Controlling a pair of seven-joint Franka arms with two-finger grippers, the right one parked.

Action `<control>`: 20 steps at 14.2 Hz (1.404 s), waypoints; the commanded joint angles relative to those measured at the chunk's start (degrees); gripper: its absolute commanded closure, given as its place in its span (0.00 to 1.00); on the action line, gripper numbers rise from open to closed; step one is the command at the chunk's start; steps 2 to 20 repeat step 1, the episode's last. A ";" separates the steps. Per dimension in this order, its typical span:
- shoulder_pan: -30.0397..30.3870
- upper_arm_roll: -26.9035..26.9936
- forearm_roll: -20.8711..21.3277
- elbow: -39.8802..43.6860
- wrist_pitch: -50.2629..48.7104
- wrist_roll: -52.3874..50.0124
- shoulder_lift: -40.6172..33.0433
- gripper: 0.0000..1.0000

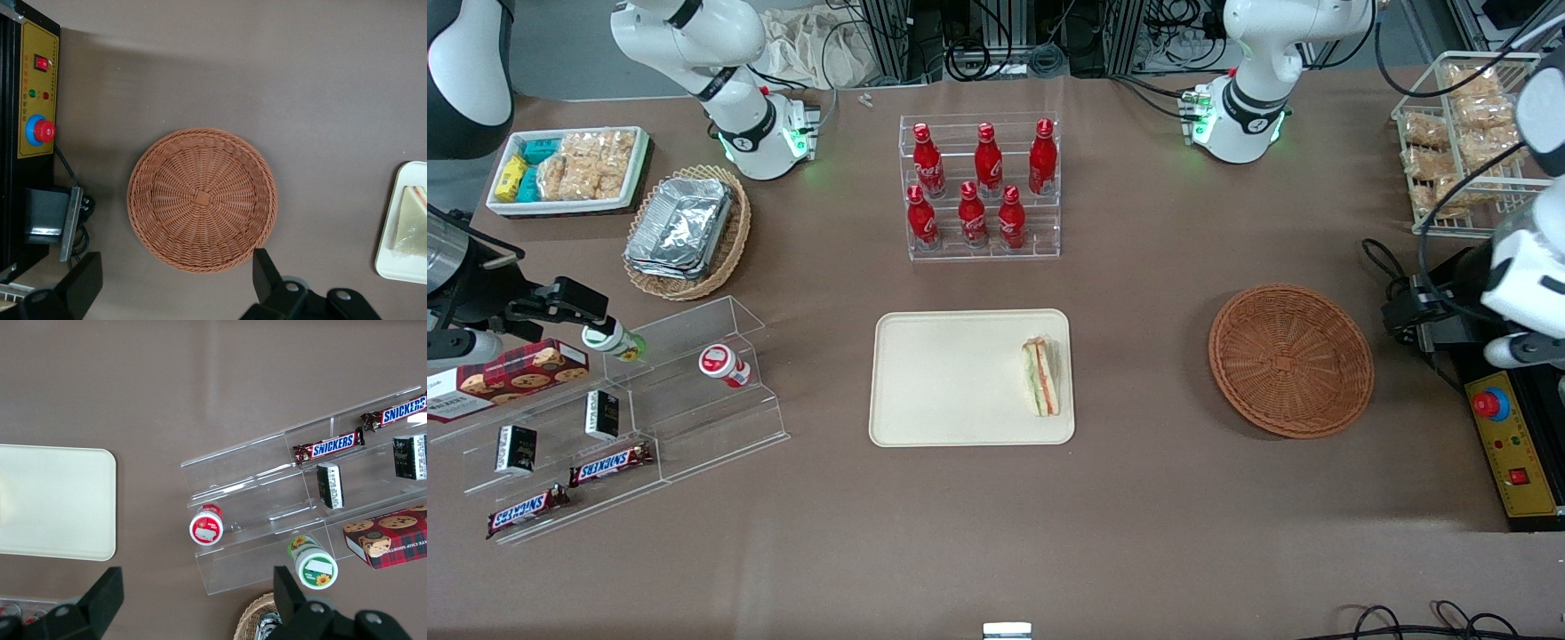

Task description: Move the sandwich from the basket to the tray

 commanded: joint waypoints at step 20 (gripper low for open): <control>-1.06 1.24 -1.23 0.67 -2.96 2.09 0.03 0.00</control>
